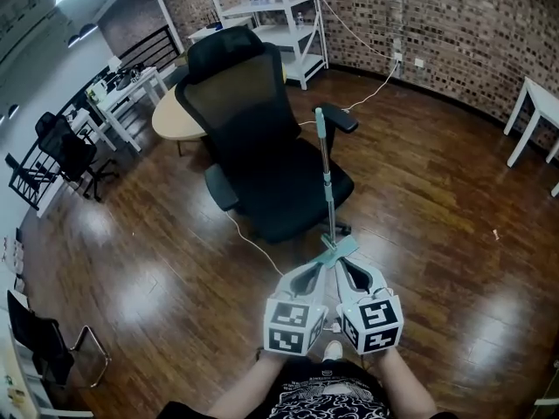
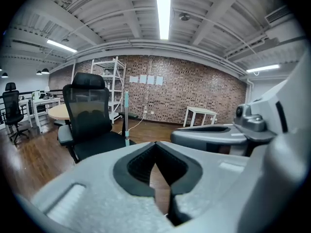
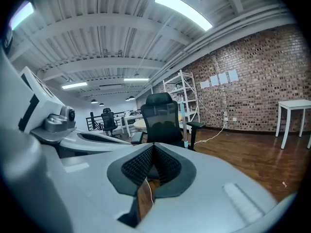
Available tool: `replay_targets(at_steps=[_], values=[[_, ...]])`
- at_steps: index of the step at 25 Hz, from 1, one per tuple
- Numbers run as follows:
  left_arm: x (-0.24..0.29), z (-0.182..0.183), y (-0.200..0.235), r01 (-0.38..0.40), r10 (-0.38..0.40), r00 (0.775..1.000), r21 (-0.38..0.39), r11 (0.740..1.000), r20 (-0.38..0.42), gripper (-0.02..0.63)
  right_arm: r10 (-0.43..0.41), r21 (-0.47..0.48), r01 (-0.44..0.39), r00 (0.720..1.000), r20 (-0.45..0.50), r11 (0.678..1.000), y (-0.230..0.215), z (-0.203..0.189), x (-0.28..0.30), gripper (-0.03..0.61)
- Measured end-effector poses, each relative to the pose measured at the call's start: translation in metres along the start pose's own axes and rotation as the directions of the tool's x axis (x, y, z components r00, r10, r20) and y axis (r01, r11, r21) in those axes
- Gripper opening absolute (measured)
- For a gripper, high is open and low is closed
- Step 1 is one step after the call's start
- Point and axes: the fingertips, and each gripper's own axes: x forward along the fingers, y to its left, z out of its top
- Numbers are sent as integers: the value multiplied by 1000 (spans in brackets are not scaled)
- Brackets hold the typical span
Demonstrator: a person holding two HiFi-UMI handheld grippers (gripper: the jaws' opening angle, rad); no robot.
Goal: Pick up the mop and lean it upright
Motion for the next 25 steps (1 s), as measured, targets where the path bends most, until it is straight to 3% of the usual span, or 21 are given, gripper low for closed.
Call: replay_targets(at_steps=[9,20,25], values=[[57,10,43,-1,0,1000,-35,999,-7,3,3,-27,-2,1000,25,1000,-33,21,73,1],[145,74,122,94,-94,996,-16,995,7,3,-87,-38,87,996,9,995,-73,67,195,1],[179,98,151,127,-127,992,-6,992,5,3,-140,-41,139,990,-21,989,-100,79,243,33]])
